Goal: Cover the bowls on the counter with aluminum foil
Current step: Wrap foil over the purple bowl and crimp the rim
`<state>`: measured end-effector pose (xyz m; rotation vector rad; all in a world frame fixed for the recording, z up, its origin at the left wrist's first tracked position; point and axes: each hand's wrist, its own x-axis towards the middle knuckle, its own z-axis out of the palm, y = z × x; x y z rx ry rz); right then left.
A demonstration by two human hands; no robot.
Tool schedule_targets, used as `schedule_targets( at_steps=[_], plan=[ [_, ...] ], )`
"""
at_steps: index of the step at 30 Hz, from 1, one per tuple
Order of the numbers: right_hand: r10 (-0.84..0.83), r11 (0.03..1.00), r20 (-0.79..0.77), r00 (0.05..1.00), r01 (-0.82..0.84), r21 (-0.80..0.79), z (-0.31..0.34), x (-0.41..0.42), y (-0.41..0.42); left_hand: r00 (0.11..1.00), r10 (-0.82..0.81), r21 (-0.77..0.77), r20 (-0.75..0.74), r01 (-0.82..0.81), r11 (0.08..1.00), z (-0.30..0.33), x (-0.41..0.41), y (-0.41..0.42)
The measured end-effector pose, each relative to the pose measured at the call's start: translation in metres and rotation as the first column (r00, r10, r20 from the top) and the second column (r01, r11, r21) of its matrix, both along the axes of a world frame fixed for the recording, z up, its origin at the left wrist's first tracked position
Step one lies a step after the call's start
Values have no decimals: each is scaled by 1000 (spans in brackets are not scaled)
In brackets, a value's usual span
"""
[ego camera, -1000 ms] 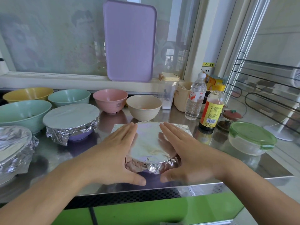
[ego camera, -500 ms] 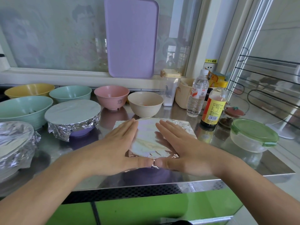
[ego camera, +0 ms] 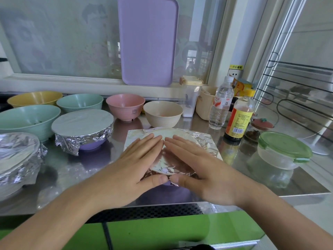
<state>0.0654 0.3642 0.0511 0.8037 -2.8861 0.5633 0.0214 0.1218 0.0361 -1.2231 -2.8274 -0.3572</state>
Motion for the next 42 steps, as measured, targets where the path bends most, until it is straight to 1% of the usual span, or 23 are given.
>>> schedule_targets(
  at_steps=[2,8,11,14,17,21,22,24,26,27,28,31,34,36,39,42],
  plan=[
    [11,1000,-65,998,-10,7,-7,0,-1,999,-5,26,-48,6,1000,-7,2,-1],
    [15,984,-231,973,27,178,-23,2,-2,990,-4,54,-143,12,998,-19,-2,-2],
    [21,976,-259,966,37,215,-25,2,2,985,-24,65,-169,35,997,-20,-6,-5],
    [25,973,-262,965,37,226,-26,2,2,986,-41,78,-164,54,995,-21,-8,-6],
    [12,975,-252,968,45,219,-25,3,1,987,-49,137,-156,71,988,-23,-8,-6],
    [2,970,-268,963,63,233,-26,4,0,990,-38,180,-138,63,982,-27,-5,-7],
    [0,970,-263,965,64,234,-26,4,0,994,-33,199,-105,53,979,-26,-4,-8],
    [-7,974,-232,973,59,217,-25,4,0,999,-15,266,49,1,964,-24,0,-11],
    [0,979,-204,979,42,201,-23,4,0,966,-23,419,257,-90,903,-21,3,-14],
    [11,980,-201,980,30,199,-22,4,1,946,-33,478,321,-132,868,-21,3,-15],
    [22,980,-201,979,19,199,-21,3,1,940,-27,495,341,-155,855,-22,3,-16],
    [40,980,-196,980,-1,197,-19,2,6,961,46,420,271,-161,893,-22,4,-16],
    [37,983,-155,987,-8,186,-15,2,6,973,73,357,217,-148,922,-16,6,-14],
    [29,987,-123,992,-9,161,-11,3,1,984,83,319,155,-130,939,-12,7,-12],
    [31,989,-112,993,-15,147,-8,3,-9,993,101,343,60,-116,932,-5,7,-2],
    [25,983,-138,990,1,182,-12,2,-12,993,115,309,29,-118,944,-4,8,9]
  ],
)
